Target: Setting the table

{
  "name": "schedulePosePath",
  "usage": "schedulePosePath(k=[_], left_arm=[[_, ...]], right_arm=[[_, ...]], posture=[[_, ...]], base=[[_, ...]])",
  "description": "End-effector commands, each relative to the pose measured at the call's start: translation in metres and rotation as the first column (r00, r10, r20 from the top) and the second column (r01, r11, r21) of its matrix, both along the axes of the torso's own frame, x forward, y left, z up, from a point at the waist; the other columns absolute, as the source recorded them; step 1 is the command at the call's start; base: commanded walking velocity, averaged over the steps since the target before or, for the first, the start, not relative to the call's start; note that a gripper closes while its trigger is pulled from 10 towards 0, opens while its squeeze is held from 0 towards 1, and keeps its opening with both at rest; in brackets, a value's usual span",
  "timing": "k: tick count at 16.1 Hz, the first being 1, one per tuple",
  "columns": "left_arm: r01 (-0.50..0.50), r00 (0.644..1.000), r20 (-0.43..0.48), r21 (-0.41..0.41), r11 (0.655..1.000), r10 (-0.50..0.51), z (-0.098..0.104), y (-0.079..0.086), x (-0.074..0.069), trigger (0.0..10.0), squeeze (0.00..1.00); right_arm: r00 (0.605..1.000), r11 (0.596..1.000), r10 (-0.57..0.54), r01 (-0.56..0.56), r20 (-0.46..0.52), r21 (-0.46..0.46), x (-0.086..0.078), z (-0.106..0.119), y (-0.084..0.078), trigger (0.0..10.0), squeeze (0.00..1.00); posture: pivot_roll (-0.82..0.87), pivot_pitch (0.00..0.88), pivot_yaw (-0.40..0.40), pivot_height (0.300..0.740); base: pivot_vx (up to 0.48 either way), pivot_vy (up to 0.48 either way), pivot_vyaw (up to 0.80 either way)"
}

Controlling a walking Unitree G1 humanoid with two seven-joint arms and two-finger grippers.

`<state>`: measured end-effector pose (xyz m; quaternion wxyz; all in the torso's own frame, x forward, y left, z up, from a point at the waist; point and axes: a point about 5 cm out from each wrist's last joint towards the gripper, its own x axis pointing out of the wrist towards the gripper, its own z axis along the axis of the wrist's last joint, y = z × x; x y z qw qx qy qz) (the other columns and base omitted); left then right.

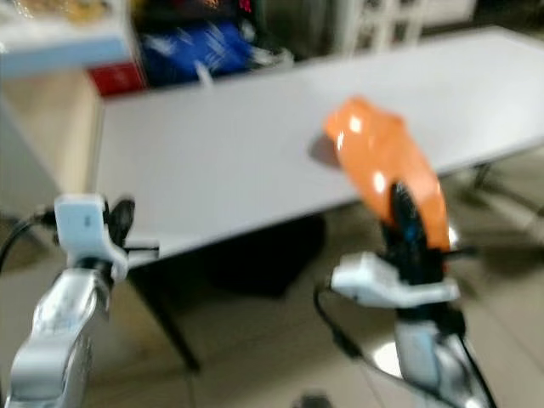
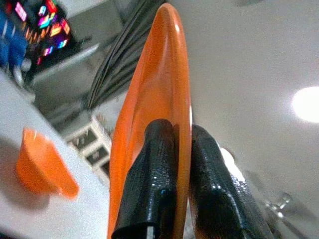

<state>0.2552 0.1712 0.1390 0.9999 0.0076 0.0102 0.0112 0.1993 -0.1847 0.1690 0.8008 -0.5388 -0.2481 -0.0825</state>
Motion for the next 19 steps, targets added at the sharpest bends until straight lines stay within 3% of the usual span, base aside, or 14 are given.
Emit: schedulePosePath(k=[1, 3, 5, 7, 8, 9, 14, 16, 17, 18, 19], left_arm=[[-0.001, 1.000, -0.003, -0.011, 1.000, 0.001, -0.001, -0.001, 0.003, 10.0, 0.00], [0.007, 1.000, -0.002, -0.015, 1.000, -0.007, 0.000, -0.003, 0.005, 10.0, 0.00], [0.011, 0.999, -0.038, -0.026, 1.000, -0.012, -0.007, -0.004, 0.003, 10.0, 0.00], [0.008, 0.999, -0.040, -0.024, 1.000, -0.009, -0.008, -0.003, 0.002, 10.0, 0.00], [0.008, 0.999, -0.037, -0.018, 1.000, -0.009, -0.008, -0.002, 0.000, 10.0, 0.00], [0.010, 0.999, -0.041, -0.007, 1.000, -0.011, -0.008, 0.002, -0.002, 10.0, 0.00], [0.031, 0.998, -0.048, -0.001, 1.000, -0.031, -0.008, 0.002, 0.000, 10.0, 0.00], [0.048, 0.997, -0.061, -0.006, 0.999, -0.049, -0.010, -0.001, 0.001, 10.0, 0.00], [0.055, 0.995, -0.083, -0.029, 0.998, -0.057, -0.013, -0.002, 0.001, 10.0, 0.00], [0.045, 0.993, -0.106, -0.060, 0.997, -0.052, -0.017, 0.000, 0.002, 10.0, 0.00], [0.033, 0.989, -0.138, -0.096, 0.995, -0.046, -0.023, 0.002, 0.002, 10.0, 0.00]], right_arm=[[0.998, 1.000, 0.012, -0.014, 0.068, 0.022, 0.004, 0.008, 0.003, 10.0, 0.00], [0.998, 0.999, 0.017, -0.019, 0.063, 0.032, 0.009, 0.005, 0.006, 10.0, 0.00], [0.997, 0.987, 0.010, 0.003, -0.076, 0.161, 0.023, -0.016, 0.002, 10.0, 0.00], [0.991, 0.975, -0.025, 0.054, -0.133, 0.215, 0.024, -0.025, -0.006, 10.0, 0.00], [0.981, 0.960, -0.041, 0.092, -0.191, 0.265, 0.024, -0.030, -0.012, 10.0, 0.00], [0.958, 0.906, -0.074, 0.180, -0.276, 0.384, 0.020, -0.035, -0.026, 10.0, 0.00], [0.941, 0.889, -0.091, 0.224, -0.326, 0.399, 0.006, -0.046, -0.027, 10.0, 0.00], [0.916, 0.834, -0.080, 0.277, -0.393, 0.476, 0.008, -0.055, -0.034, 10.0, 0.00], [0.889, 0.751, -0.027, 0.319, -0.457, 0.578, 0.010, -0.064, -0.040, 10.0, 0.00], [0.875, 0.713, 0.022, 0.325, -0.484, 0.621, 0.014, -0.069, -0.039, 10.0, 0.00], [0.843, 0.648, 0.113, 0.339, -0.526, 0.682, 0.020, -0.078, -0.035, 10.0, 0.00]], posture=[[-0.22, 0.000, 0.066, 0.740], [-0.22, 0.000, 0.066, 0.740], [-0.21, 0.000, 0.072, 0.740], [-0.20, 0.000, 0.072, 0.740], [-0.20, 0.000, 0.072, 0.740], [-0.19, 0.000, 0.077, 0.740], [-0.20, 0.000, 0.087, 0.740], [-0.21, 0.000, 0.090, 0.740], [-0.21, 0.000, 0.090, 0.740], [-0.21, 0.000, 0.090, 0.740], [-0.21, 0.000, 0.091, 0.740]], base=[[0.000, 0.000, 0.00], [0.000, 0.000, 0.00], [0.000, 0.000, 0.00], [0.000, 0.000, 0.00], [0.000, 0.000, 0.00], [0.000, 0.000, 0.00], [0.000, 0.000, 0.00], [0.000, 0.000, 0.00], [0.000, 0.000, 0.00], [0.000, 0.000, 0.00], [0.000, 0.000, 0.00]])
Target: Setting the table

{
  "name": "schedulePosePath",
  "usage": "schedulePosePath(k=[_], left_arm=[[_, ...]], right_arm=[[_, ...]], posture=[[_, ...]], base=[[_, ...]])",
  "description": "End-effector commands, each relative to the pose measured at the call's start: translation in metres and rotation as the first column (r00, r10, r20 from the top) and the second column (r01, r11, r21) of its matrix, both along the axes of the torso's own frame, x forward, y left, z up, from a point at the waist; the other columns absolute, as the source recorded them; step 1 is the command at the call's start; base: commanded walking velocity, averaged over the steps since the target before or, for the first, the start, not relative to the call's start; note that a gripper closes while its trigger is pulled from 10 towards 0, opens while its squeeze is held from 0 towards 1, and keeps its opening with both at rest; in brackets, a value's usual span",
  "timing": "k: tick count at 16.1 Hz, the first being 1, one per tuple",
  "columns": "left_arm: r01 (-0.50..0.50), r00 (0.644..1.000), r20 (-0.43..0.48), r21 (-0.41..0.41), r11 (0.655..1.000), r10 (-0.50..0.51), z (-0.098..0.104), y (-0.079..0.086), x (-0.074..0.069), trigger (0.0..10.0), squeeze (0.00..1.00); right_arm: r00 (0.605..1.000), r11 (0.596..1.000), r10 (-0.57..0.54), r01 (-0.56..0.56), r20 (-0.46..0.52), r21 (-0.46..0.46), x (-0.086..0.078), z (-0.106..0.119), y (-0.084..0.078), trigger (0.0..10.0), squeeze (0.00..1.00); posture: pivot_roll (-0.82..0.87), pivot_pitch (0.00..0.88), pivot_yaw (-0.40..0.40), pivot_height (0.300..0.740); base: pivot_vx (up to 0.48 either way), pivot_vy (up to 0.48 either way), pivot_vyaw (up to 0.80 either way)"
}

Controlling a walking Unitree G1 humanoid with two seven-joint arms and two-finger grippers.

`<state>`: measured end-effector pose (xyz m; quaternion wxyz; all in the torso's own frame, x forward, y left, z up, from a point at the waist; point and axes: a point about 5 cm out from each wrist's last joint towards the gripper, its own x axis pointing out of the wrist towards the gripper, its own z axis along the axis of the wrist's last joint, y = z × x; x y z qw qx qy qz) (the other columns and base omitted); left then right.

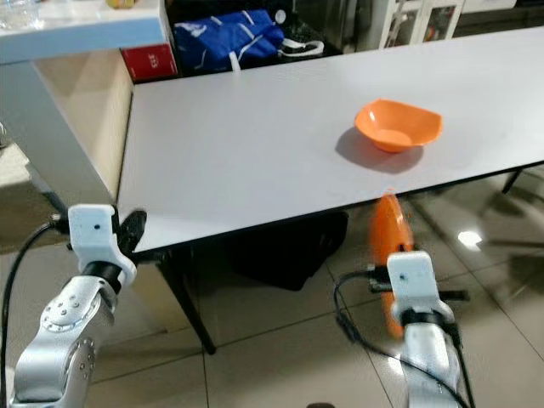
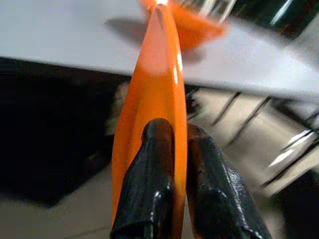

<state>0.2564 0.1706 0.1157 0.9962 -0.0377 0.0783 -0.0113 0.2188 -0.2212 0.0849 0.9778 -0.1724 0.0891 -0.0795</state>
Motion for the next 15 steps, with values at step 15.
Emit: schedulePosePath(k=[15], left_arm=[[-0.066, 0.993, -0.103, -0.062, 0.996, 0.059, -0.023, 0.013, -0.033, 10.0, 0.00]], right_arm=[[0.979, 0.933, 0.203, -0.189, -0.015, 0.306, 0.011, 0.008, 0.034, 10.0, 0.00]], posture=[[-0.19, 0.002, 0.083, 0.740]], base=[[0.000, -0.018, 0.00]])
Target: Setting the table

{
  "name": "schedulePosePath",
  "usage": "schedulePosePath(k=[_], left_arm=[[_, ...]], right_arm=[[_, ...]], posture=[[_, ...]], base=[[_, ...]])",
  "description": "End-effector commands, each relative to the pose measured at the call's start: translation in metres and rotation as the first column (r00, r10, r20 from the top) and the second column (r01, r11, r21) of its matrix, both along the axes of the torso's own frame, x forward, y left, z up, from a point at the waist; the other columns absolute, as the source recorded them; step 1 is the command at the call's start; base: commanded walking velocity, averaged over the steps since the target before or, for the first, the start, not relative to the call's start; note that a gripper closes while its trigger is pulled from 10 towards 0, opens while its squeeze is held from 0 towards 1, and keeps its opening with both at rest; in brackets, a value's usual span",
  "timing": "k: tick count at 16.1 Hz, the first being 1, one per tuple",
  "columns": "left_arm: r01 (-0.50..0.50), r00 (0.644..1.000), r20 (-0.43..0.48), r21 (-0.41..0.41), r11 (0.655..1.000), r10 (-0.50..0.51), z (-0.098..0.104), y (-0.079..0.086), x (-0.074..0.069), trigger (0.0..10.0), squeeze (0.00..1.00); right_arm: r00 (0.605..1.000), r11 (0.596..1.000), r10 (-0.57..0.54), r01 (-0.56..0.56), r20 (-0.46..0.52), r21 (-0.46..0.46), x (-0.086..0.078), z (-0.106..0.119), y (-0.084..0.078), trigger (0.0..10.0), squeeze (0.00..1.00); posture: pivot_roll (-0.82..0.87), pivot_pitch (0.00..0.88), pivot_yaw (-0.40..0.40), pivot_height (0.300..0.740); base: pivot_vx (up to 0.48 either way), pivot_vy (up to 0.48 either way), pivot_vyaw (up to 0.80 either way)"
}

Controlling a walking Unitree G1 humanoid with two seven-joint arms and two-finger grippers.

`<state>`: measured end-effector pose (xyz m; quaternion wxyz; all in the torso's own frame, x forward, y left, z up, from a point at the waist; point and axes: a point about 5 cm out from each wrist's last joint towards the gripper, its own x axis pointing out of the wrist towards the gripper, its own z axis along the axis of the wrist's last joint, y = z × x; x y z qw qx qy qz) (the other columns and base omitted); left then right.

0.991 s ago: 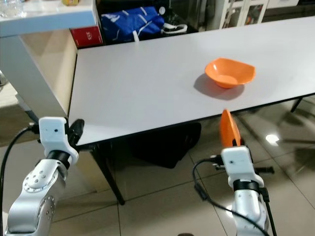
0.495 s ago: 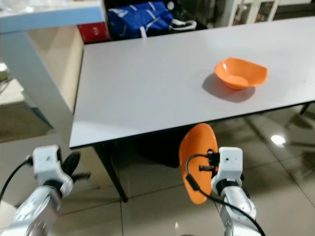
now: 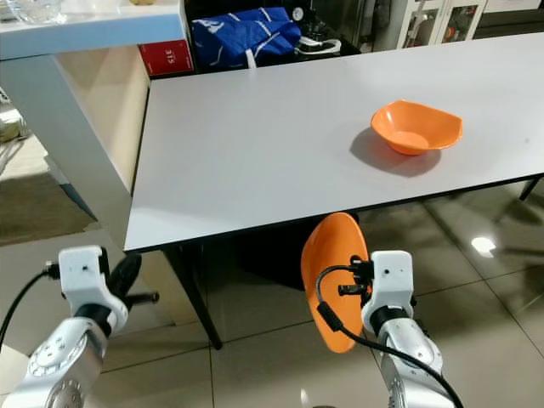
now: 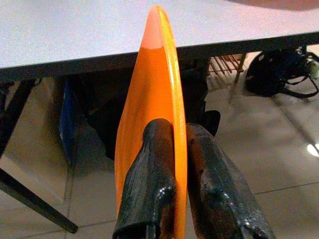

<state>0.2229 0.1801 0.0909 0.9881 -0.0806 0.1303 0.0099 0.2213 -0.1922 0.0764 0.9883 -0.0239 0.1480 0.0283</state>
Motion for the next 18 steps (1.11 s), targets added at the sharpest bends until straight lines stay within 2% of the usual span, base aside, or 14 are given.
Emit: schedulePosePath(k=[1, 5, 8, 12, 16, 18], left_arm=[[-0.021, 1.000, 0.011, 0.025, 0.999, 0.021, 0.003, 0.003, 0.003, 10.0, 0.00], [-0.020, 1.000, 0.023, 0.027, 0.999, 0.020, 0.005, -0.005, 0.005, 10.0, 0.00], [-0.020, 0.999, 0.031, 0.037, 0.999, 0.019, 0.007, -0.008, 0.005, 10.0, 0.00], [-0.030, 0.999, 0.040, 0.038, 0.999, 0.028, 0.008, -0.008, 0.006, 10.0, 0.00], [-0.029, 0.998, 0.055, 0.048, 0.998, 0.027, 0.011, -0.006, 0.013, 10.0, 0.00], [-0.043, 0.998, 0.058, 0.056, 0.998, 0.040, 0.013, -0.003, 0.019, 10.0, 0.00]], right_arm=[[0.996, 1.000, 0.030, -0.030, 0.086, 0.002, 0.010, 0.017, 0.007, 10.0, 0.00], [0.992, 0.997, 0.069, -0.066, 0.101, -0.031, 0.016, 0.021, 0.012, 10.0, 0.00], [0.993, 0.997, 0.073, -0.069, 0.097, -0.047, 0.021, 0.021, 0.011, 10.0, 0.00], [0.988, 0.991, 0.119, -0.113, 0.094, -0.067, 0.022, 0.020, 0.020, 10.0, 0.00], [0.985, 0.988, 0.139, -0.132, 0.101, -0.076, 0.023, 0.019, 0.024, 10.0, 0.00], [0.983, 0.988, 0.144, -0.136, 0.110, -0.079, 0.024, 0.020, 0.027, 10.0, 0.00]], posture=[[-0.19, 0.002, 0.081, 0.740], [-0.18, 0.007, 0.070, 0.740], [-0.17, 0.007, 0.053, 0.740], [-0.16, 0.008, 0.047, 0.740], [-0.17, 0.004, 0.060, 0.740], [-0.17, 0.001, 0.065, 0.740]], base=[[0.000, -0.469, 0.00], [0.000, -0.465, 0.00], [0.000, -0.465, 0.51], [0.000, -0.465, 0.00], [0.000, -0.458, 0.00], [0.000, 0.000, 0.00]])
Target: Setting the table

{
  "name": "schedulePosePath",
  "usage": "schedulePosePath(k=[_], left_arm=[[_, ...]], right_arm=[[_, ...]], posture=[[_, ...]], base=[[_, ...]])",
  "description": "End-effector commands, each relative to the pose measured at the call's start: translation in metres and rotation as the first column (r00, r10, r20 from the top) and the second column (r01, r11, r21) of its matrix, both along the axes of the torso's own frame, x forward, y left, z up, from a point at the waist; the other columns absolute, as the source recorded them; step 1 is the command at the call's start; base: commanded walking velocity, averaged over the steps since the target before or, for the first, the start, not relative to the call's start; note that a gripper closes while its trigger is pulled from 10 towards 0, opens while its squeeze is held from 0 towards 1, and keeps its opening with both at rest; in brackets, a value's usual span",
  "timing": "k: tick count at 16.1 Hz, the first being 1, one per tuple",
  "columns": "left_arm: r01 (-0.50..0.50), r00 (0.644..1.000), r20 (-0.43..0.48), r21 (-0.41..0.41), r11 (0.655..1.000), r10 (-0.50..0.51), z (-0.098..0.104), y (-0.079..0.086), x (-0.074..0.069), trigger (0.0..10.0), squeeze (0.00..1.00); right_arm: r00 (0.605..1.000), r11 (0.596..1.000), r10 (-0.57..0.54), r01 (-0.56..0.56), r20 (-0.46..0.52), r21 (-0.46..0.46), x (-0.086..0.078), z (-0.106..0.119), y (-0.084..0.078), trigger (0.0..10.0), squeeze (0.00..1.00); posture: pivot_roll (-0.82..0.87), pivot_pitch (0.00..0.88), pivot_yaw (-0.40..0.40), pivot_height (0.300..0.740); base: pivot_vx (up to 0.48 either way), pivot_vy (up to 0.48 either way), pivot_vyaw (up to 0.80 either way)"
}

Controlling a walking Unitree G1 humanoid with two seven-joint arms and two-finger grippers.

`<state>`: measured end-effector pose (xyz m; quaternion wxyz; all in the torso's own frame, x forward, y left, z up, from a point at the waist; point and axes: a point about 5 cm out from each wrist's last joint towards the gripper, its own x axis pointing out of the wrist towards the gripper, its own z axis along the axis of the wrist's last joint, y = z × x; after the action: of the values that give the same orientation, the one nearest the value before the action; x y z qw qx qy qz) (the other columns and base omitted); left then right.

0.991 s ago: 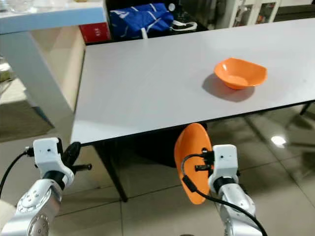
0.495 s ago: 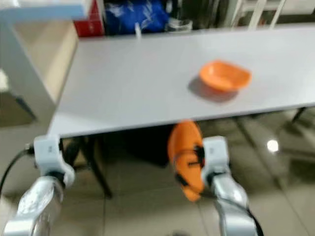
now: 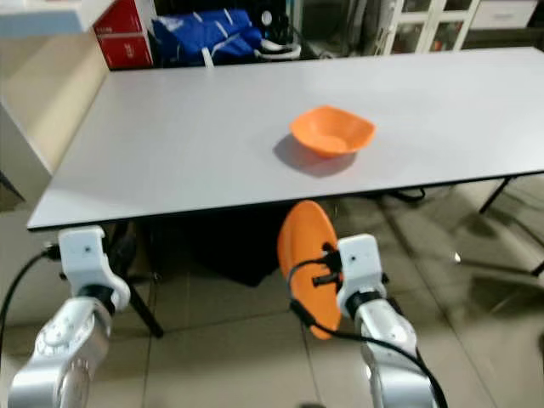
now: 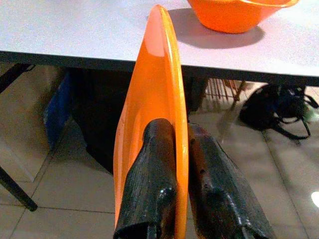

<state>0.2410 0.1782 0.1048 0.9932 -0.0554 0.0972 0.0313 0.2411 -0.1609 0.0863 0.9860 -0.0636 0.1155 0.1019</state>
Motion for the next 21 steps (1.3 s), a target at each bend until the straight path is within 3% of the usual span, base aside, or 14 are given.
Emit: schedulePosePath(k=[1, 10, 21], left_arm=[[0.003, 1.000, -0.001, 0.008, 1.000, -0.003, 0.000, -0.001, 0.002, 10.0, 0.00], [0.029, 0.999, 0.033, 0.055, 0.998, -0.030, 0.005, -0.005, 0.012, 10.0, 0.00], [0.044, 0.998, 0.050, 0.039, 0.998, -0.046, 0.005, -0.015, 0.019, 10.0, 0.00]], right_arm=[[0.998, 1.000, -0.009, 0.011, 0.065, -0.021, 0.005, 0.011, -0.004, 10.0, 0.00], [0.997, 0.999, 0.033, -0.030, 0.067, -0.042, 0.007, 0.008, -0.003, 10.0, 0.00], [0.990, 0.993, 0.101, -0.096, 0.094, -0.063, 0.017, 0.013, -0.001, 10.0, 0.00]], posture=[[-0.17, 0.001, 0.069, 0.740], [-0.17, 0.000, 0.061, 0.740], [-0.18, 0.000, 0.048, 0.740]], base=[[0.000, 0.000, 0.00], [0.000, 0.000, 0.00], [0.000, 0.000, 0.00]])
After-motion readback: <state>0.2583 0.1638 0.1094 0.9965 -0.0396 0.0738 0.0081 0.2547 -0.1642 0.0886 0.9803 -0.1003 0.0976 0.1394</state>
